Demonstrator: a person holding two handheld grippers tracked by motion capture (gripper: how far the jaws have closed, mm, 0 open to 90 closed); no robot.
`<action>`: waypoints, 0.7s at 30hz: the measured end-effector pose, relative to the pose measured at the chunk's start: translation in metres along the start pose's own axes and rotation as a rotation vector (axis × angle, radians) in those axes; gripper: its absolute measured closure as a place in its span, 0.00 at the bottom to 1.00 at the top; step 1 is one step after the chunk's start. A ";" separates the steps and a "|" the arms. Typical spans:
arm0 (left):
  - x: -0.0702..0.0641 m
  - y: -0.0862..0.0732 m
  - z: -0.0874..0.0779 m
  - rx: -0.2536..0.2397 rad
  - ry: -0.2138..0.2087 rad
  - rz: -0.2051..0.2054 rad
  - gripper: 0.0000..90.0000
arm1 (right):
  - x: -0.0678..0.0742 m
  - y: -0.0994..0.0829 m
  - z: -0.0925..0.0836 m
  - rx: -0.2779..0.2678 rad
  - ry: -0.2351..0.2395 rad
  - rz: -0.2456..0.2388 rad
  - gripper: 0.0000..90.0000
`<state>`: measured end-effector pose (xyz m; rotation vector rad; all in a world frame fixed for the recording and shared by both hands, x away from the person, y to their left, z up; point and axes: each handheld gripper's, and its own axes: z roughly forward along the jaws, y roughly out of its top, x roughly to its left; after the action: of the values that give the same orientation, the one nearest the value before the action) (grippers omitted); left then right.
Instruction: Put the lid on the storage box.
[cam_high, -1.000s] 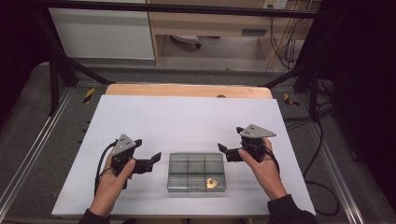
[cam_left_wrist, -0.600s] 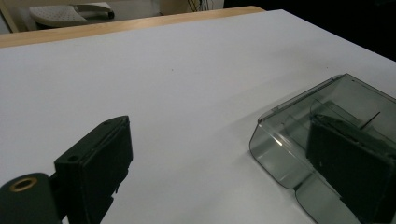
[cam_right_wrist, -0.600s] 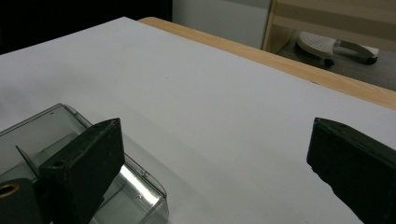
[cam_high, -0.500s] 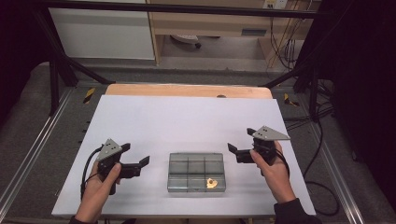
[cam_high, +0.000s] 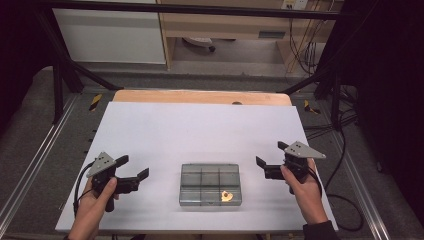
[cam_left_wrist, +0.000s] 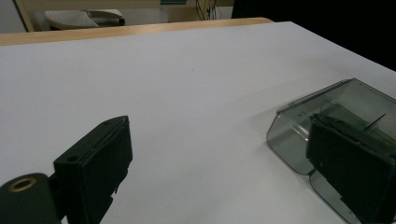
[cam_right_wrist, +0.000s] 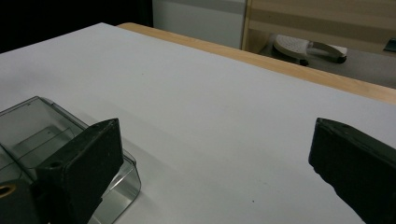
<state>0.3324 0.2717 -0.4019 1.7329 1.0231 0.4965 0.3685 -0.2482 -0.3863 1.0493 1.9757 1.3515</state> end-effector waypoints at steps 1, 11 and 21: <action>0.002 -0.002 -0.001 0.001 0.005 -0.001 0.08 | 0.000 -0.001 -0.001 0.001 -0.004 0.006 0.04; 0.011 -0.015 -0.007 0.014 0.019 0.000 0.08 | -0.005 -0.023 -0.009 0.023 -0.028 0.031 0.04; 0.005 -0.026 0.004 0.062 0.005 0.034 0.09 | -0.007 -0.045 -0.013 0.061 -0.026 0.042 0.03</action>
<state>0.3279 0.2764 -0.4281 1.8072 1.0239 0.4952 0.3493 -0.2701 -0.4232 1.1368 1.9976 1.2995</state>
